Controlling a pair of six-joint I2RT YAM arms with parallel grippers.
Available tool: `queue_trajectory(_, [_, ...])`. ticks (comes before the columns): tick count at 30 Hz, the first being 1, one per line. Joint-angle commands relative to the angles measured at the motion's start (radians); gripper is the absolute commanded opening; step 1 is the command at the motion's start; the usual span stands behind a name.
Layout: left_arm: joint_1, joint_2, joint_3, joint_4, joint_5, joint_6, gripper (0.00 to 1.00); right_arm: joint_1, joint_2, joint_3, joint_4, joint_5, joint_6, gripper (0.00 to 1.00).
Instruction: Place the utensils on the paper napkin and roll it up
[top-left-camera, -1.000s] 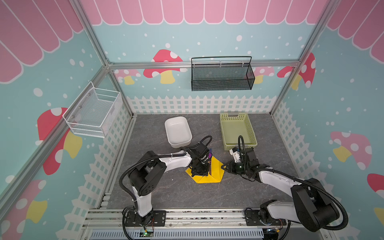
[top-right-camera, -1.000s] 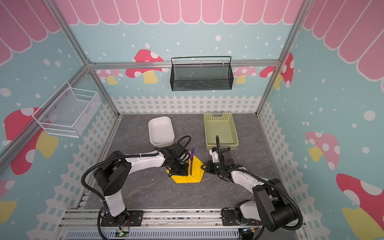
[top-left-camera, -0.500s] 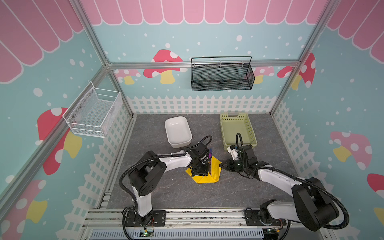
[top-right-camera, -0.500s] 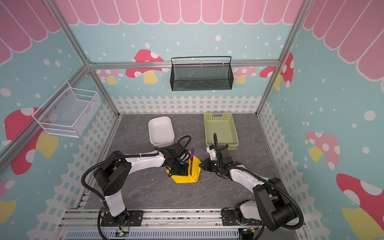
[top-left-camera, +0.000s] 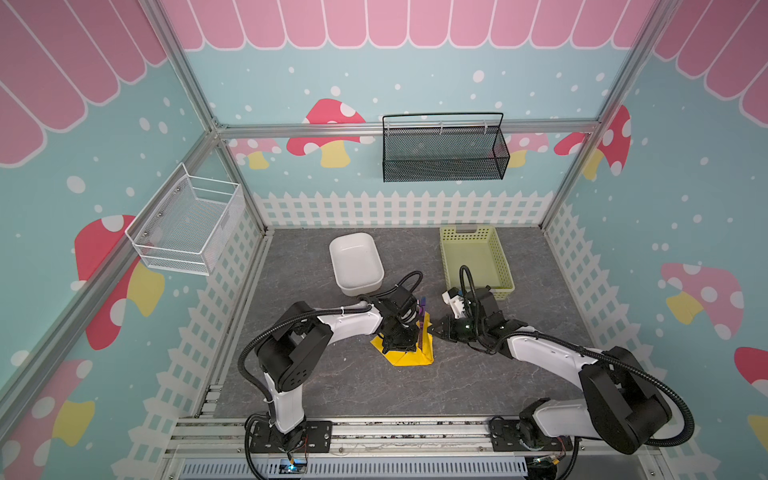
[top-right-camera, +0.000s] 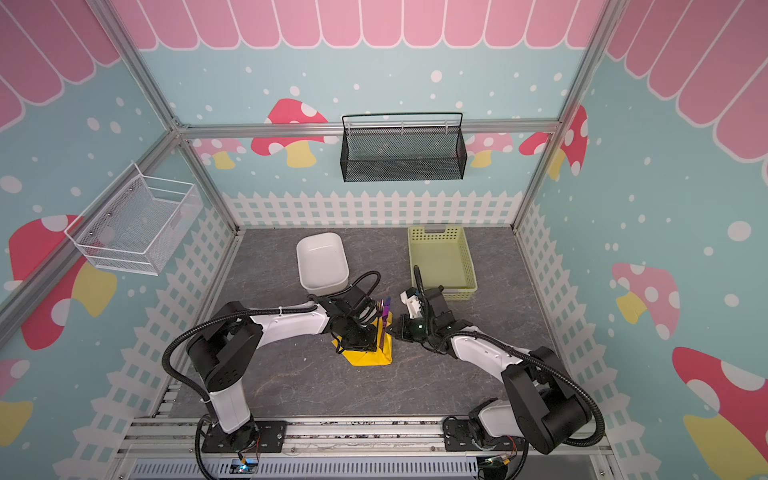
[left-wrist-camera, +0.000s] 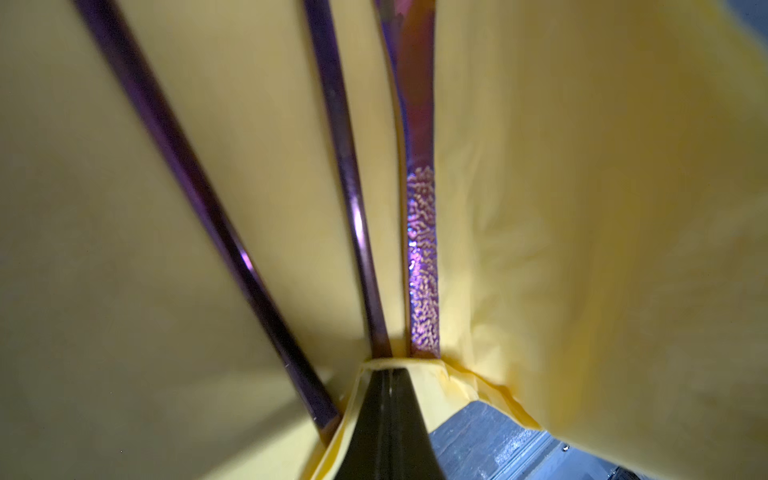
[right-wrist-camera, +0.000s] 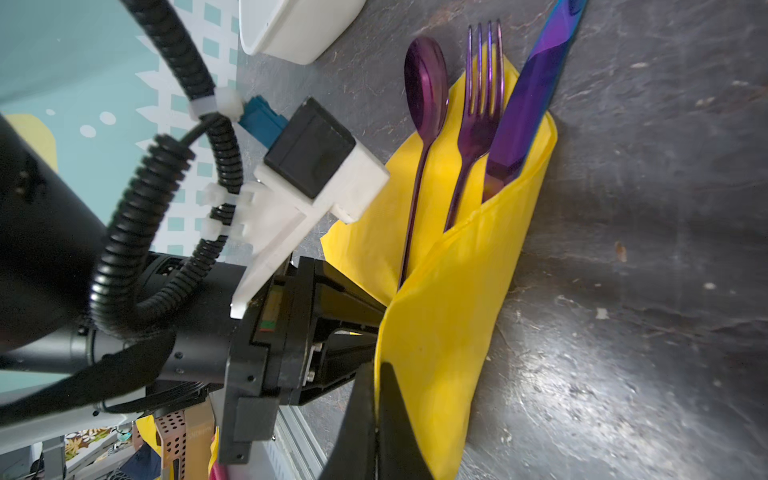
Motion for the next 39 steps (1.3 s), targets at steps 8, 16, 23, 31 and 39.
queue_trajectory(8, [0.023, -0.051, -0.060, 0.046, 0.007, -0.033, 0.00, 0.052, 0.059, 0.042, 0.072, 0.015, 0.052, 0.00])
queue_trajectory(16, [0.048, -0.136, -0.107, 0.047, -0.006, -0.047, 0.00, 0.086, 0.119, 0.070, 0.095, 0.021, 0.060, 0.00])
queue_trajectory(23, [0.069, -0.174, -0.147, 0.041, -0.020, -0.045, 0.00, 0.109, 0.165, 0.103, 0.106, 0.024, 0.066, 0.00])
queue_trajectory(31, [0.118, -0.130, -0.121, 0.054, -0.037, -0.027, 0.02, 0.120, 0.202, 0.126, 0.109, 0.026, 0.066, 0.00])
queue_trajectory(39, [0.158, -0.060, -0.074, 0.103, -0.009, -0.023, 0.02, 0.124, 0.216, 0.134, 0.109, 0.024, 0.065, 0.00])
